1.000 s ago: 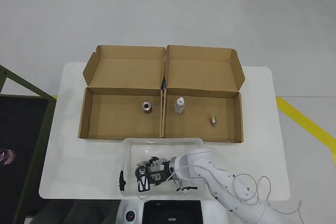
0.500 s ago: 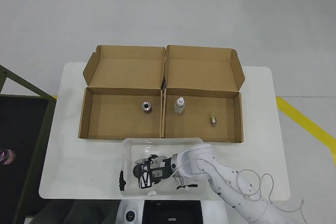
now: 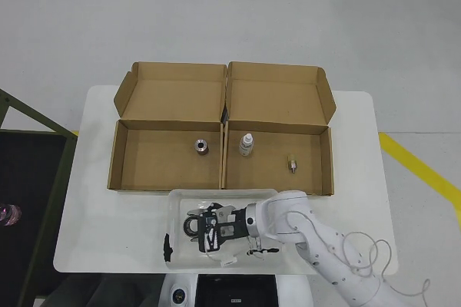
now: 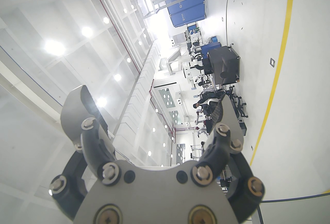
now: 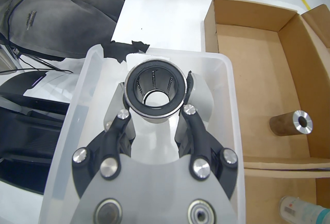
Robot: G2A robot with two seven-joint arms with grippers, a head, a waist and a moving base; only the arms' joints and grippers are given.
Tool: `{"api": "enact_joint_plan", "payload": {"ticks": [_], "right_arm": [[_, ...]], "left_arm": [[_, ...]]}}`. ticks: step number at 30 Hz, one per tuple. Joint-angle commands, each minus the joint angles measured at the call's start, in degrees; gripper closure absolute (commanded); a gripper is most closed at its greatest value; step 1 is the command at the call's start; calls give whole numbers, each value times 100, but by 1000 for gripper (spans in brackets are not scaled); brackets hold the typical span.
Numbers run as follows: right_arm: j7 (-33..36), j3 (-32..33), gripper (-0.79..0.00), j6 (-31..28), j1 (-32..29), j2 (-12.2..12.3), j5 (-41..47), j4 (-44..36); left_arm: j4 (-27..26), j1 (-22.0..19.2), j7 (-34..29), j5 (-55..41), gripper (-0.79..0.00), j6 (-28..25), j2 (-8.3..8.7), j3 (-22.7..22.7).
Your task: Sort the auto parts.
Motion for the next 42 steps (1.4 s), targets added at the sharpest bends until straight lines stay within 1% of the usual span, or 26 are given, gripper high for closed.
{"api": "enact_joint_plan", "payload": {"ticks": [1,9,20,27,31,37,42], "right_arm": [[-24,59,0,-6,-8,18,55,-66],[-138,257,0,-7,57,72,311,-261],[-287,428,0,187,349,91,592,-174],[-303,412,0,270,626,73,706,-56],[-331,392,0,355,864,45,825,151],[-274,276,0,530,1127,5,713,258],[-276,177,0,647,1329,-39,740,502]], "left_arm": [[0,0,0,0,-785,0,0,0],[0,0,0,0,-785,0,0,0],[0,0,0,0,-785,0,0,0],[0,0,0,0,-785,0,0,0],[0,0,0,0,-785,0,0,0],[0,0,0,0,-785,0,0,0],[0,0,0,0,-785,0,0,0]]}}
